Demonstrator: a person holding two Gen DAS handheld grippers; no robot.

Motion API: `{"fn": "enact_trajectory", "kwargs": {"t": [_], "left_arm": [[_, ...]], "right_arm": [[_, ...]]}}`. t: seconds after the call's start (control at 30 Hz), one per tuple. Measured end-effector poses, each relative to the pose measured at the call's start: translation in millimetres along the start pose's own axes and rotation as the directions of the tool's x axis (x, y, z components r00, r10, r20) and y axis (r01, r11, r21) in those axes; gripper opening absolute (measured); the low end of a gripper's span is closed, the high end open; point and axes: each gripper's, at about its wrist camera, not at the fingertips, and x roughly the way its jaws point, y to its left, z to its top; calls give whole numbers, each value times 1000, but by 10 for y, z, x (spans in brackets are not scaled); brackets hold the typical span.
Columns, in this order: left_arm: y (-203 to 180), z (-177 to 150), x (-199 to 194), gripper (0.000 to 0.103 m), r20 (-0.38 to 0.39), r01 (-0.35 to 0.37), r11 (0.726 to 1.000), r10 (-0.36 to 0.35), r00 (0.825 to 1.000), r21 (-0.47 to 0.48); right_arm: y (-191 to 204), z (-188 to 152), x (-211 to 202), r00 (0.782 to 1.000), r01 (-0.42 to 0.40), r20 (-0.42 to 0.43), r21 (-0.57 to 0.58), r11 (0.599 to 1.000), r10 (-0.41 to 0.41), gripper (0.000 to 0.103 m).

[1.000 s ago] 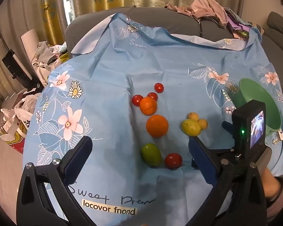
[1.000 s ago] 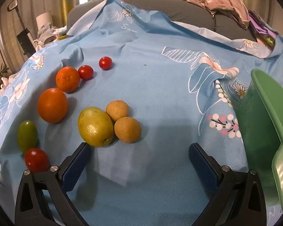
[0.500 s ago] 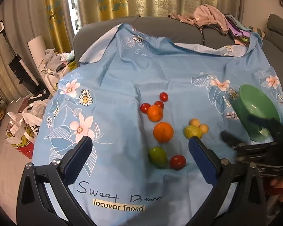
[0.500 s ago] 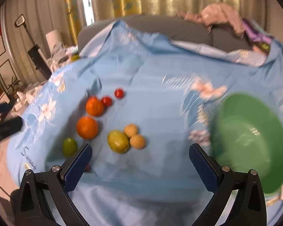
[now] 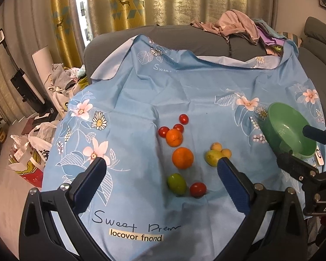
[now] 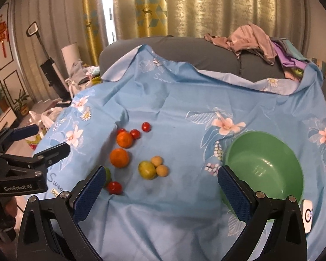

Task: Organize fruits

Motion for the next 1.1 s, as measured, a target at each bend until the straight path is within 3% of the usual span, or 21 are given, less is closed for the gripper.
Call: {"fn": "enact_trajectory", "kwargs": {"t": [0.8,1.1], "left_arm": [[-24,-25,-63,102,5,18,1000,-18,1000,11],[36,-46,55,102,-26,44,999,-44,999,-7]], "right_arm": [[82,-40,-42,1000,-9,-3,-2,1000,9,103],[91,-33,20,1000,-13,-24,-2,1000,13,103]]}}
